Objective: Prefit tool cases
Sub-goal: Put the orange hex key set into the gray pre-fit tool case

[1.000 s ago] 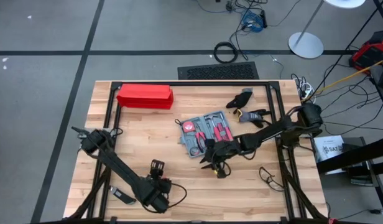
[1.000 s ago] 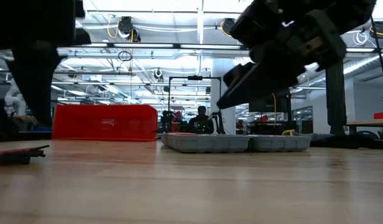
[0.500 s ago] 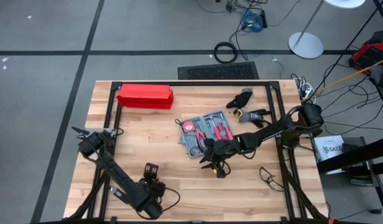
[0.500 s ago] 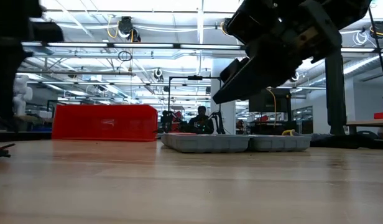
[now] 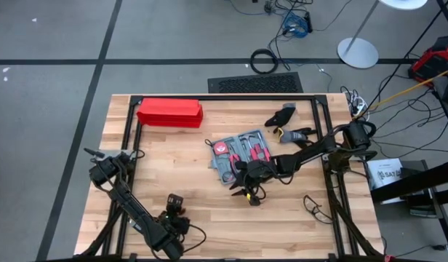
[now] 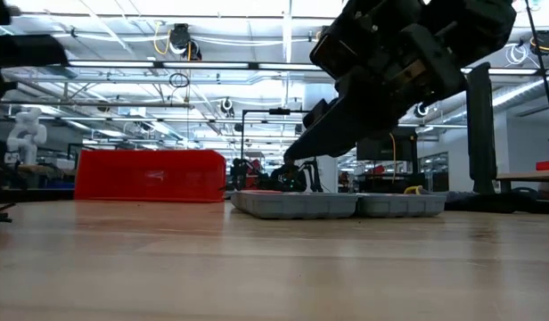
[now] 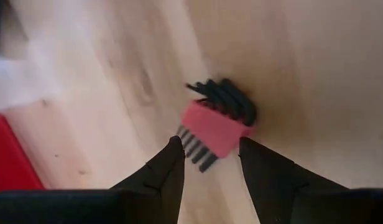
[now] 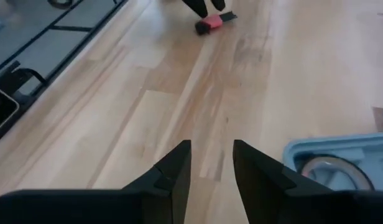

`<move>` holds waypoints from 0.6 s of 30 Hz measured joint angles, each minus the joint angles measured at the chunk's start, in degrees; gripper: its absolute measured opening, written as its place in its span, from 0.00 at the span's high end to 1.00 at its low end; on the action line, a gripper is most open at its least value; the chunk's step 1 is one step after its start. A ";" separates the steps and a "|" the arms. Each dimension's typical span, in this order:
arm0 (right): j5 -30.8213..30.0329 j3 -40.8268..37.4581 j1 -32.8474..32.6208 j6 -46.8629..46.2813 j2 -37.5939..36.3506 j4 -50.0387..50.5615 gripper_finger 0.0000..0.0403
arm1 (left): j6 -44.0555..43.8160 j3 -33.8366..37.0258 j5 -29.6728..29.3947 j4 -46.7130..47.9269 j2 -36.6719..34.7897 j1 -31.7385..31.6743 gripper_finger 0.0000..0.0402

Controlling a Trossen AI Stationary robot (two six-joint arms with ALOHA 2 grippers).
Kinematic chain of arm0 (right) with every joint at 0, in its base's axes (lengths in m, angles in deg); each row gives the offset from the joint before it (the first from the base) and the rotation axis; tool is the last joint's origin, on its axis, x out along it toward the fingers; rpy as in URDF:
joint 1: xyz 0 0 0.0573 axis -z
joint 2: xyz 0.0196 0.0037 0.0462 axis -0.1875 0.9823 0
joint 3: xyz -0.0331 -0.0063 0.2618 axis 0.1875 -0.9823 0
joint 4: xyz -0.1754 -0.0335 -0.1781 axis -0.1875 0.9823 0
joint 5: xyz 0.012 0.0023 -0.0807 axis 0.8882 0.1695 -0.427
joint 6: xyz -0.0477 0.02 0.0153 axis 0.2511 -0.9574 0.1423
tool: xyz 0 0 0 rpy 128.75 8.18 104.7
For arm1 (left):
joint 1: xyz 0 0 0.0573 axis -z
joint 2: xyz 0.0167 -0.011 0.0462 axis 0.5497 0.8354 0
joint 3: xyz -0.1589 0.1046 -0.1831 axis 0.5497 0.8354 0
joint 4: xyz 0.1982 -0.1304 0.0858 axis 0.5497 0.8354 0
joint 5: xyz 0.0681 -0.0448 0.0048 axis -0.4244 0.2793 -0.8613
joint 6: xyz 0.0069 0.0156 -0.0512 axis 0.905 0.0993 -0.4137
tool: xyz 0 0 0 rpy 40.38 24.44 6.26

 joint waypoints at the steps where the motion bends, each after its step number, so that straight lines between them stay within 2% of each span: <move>1: 0.03 0.01 -0.01 0.03 -0.03 -0.04 0.72 | -0.02 0.29 0.28 -0.53 0.00 0.25 0.60; 10: 0.46 0.12 1.35 0.36 -0.03 -1.29 0.72 | 0.00 0.35 1.29 -0.27 0.00 1.02 0.60; 18: 1.14 0.11 2.12 0.36 0.11 -2.79 0.72 | -0.03 5.86 -2.17 -7.14 -0.47 0.16 0.60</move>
